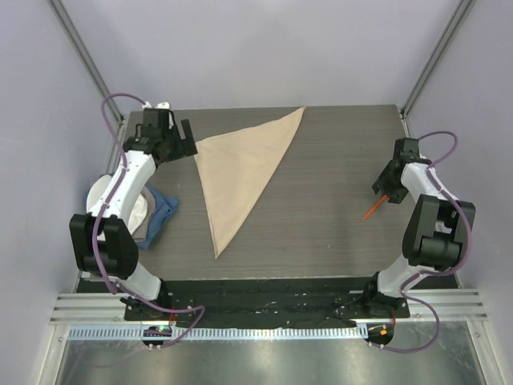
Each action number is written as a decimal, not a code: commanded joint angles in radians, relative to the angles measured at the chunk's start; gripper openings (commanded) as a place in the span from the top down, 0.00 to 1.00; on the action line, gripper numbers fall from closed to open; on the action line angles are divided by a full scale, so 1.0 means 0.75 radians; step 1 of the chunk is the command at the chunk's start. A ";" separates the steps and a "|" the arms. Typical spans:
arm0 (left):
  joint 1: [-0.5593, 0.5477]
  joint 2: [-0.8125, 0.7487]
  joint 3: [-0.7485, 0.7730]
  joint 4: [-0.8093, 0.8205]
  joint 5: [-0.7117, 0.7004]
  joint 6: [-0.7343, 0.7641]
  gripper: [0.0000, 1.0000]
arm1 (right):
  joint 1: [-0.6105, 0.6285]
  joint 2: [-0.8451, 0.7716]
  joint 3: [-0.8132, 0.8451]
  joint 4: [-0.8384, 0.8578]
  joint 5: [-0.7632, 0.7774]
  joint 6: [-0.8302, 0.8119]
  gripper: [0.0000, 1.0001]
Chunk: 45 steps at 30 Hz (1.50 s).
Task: Fold the napkin, place the utensils inside, and roll it up
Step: Grab a utensil with the right arm, then place the utensil onto the napkin
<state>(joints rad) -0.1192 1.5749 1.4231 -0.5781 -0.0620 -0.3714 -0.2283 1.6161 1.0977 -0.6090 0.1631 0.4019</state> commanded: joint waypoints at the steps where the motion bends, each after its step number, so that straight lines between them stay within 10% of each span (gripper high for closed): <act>1: -0.005 -0.038 -0.055 0.075 0.068 -0.022 0.10 | 0.002 0.078 -0.024 0.094 0.050 0.025 0.48; 21: -0.007 -0.046 -0.067 0.018 0.171 -0.045 0.11 | -0.019 0.250 -0.026 0.192 0.226 -0.045 0.63; 28: -0.009 -0.069 -0.067 0.018 0.181 -0.047 0.11 | -0.002 0.236 -0.011 0.205 0.088 -0.051 0.99; 37: -0.019 -0.091 -0.073 0.024 0.214 -0.063 0.11 | 0.656 0.140 0.142 0.257 -0.119 0.372 0.99; 45: -0.021 -0.124 -0.075 0.028 0.218 -0.061 0.11 | 1.012 0.522 0.600 0.340 -0.068 0.609 0.99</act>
<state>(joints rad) -0.1314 1.5398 1.3678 -0.5838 0.0822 -0.4126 0.4969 1.9087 1.4223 -0.3923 0.0925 0.7185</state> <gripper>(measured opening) 0.894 0.052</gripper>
